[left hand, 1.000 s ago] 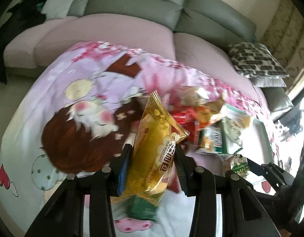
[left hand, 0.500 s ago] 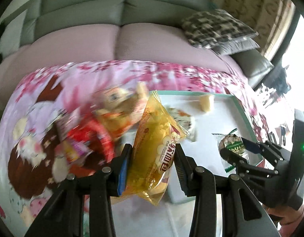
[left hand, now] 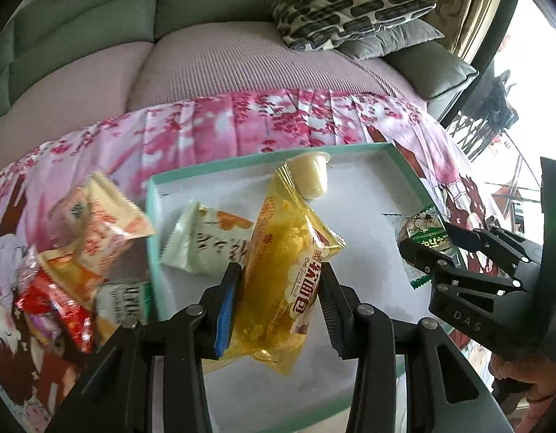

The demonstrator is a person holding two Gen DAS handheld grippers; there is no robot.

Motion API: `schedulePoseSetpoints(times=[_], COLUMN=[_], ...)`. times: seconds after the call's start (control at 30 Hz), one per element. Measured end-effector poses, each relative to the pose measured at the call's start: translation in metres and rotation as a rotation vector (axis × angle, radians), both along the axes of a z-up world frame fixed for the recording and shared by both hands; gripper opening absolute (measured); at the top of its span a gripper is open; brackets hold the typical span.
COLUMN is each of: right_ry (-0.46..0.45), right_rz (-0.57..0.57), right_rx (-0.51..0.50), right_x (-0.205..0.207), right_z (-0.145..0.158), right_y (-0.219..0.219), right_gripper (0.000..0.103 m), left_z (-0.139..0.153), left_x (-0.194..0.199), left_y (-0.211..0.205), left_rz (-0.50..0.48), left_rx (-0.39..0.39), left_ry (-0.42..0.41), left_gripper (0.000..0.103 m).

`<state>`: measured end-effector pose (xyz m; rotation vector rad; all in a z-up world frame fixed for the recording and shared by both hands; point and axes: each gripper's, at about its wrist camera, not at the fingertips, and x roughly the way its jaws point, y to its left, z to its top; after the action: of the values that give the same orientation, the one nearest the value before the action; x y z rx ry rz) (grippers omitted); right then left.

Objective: Organize snacks
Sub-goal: 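Place cookie and yellow bread bag in the tray and open both grippers, then move both tools back to the snack pile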

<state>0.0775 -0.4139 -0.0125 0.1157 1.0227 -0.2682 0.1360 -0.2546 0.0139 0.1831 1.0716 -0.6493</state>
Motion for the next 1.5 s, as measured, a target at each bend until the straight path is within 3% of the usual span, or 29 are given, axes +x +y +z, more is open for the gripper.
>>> schedulePoseSetpoints(times=[0.23, 0.27, 0.33, 0.5, 0.57, 0.63, 0.8, 0.87, 0.9, 1.13, 1.5], right_ry=[0.021, 0.019, 0.013, 0.012, 0.009, 0.006, 0.002, -0.001, -0.002, -0.024, -0.069], right_rz=[0.001, 0.004, 0.006, 0.017, 0.016, 0.016, 0.037, 0.043, 0.044, 0.072, 0.117], right_rx=[0.022, 0.017, 0.022, 0.007, 0.009, 0.009, 0.002, 0.001, 0.001, -0.015, -0.056], right_x=[0.006, 0.006, 0.005, 0.003, 0.0, -0.002, -0.012, -0.016, -0.017, -0.03, -0.034], right_z=[-0.008, -0.008, -0.005, 0.002, 0.006, 0.008, 0.014, 0.016, 0.017, 0.029, 0.049], right_y=[-0.004, -0.003, -0.002, 0.004, 0.008, 0.011, 0.027, 0.034, 0.036, 0.06, 0.104], right_gripper=[0.055, 0.059, 0.064, 0.067, 0.079, 0.088, 0.089, 0.094, 0.103, 0.103, 0.103], left_z=[-0.008, -0.008, -0.006, 0.003, 0.009, 0.013, 0.021, 0.022, 0.023, 0.028, 0.047], left_x=[0.004, 0.004, 0.004, 0.003, 0.001, 0.0, -0.005, -0.007, -0.008, -0.016, -0.026], left_y=[-0.012, -0.011, -0.008, 0.003, 0.011, 0.017, 0.04, 0.053, 0.057, 0.099, 0.2], left_rz=[-0.013, -0.008, -0.004, 0.023, 0.041, 0.057, 0.112, 0.142, 0.151, 0.211, 0.353], left_rx=[-0.001, -0.001, -0.005, -0.004, -0.007, 0.001, 0.025, 0.041, 0.043, 0.059, -0.003], left_ry=[0.023, 0.023, 0.021, -0.006, -0.018, -0.035, -0.08, -0.1, -0.105, -0.132, -0.176], left_gripper=[0.045, 0.045, 0.057, 0.06, 0.063, 0.084, 0.089, 0.096, 0.097, 0.102, 0.102])
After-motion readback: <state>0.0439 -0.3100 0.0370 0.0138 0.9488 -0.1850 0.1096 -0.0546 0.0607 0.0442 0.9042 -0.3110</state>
